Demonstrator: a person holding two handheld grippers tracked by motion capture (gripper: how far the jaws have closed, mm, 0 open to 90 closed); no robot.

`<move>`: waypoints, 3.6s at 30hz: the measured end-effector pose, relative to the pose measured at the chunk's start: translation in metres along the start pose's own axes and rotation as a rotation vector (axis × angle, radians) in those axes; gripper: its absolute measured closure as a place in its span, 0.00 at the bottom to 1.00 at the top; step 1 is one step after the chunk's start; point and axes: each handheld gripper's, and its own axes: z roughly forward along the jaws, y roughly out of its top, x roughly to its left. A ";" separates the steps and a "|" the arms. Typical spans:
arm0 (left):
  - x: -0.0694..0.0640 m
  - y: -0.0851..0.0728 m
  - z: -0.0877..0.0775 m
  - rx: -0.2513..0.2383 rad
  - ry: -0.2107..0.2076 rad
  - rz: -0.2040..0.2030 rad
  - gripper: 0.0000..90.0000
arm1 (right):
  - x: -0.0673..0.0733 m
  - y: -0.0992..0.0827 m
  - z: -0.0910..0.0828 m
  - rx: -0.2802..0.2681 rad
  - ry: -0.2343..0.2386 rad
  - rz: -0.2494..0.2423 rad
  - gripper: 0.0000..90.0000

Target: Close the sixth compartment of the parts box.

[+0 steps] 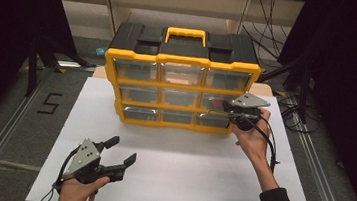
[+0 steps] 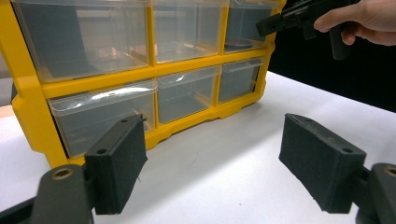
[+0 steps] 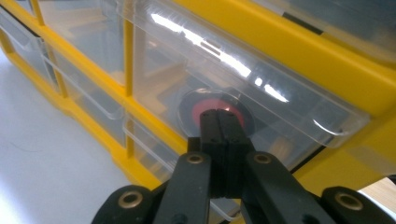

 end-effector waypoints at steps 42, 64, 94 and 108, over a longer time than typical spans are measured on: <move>-0.001 0.000 0.003 0.006 -0.005 0.003 0.25 | 0.035 -0.011 -0.065 -0.169 0.174 0.120 0.43; -0.001 0.001 0.002 0.001 -0.010 0.007 0.25 | 0.064 -0.026 -0.087 -0.226 0.234 0.148 0.35; -0.001 0.001 0.002 0.002 -0.009 0.009 0.25 | 0.082 -0.056 -0.095 -0.275 0.268 0.149 0.31; -0.001 0.001 0.002 0.001 -0.010 0.008 0.25 | 0.087 -0.064 -0.097 -0.266 0.270 0.146 0.28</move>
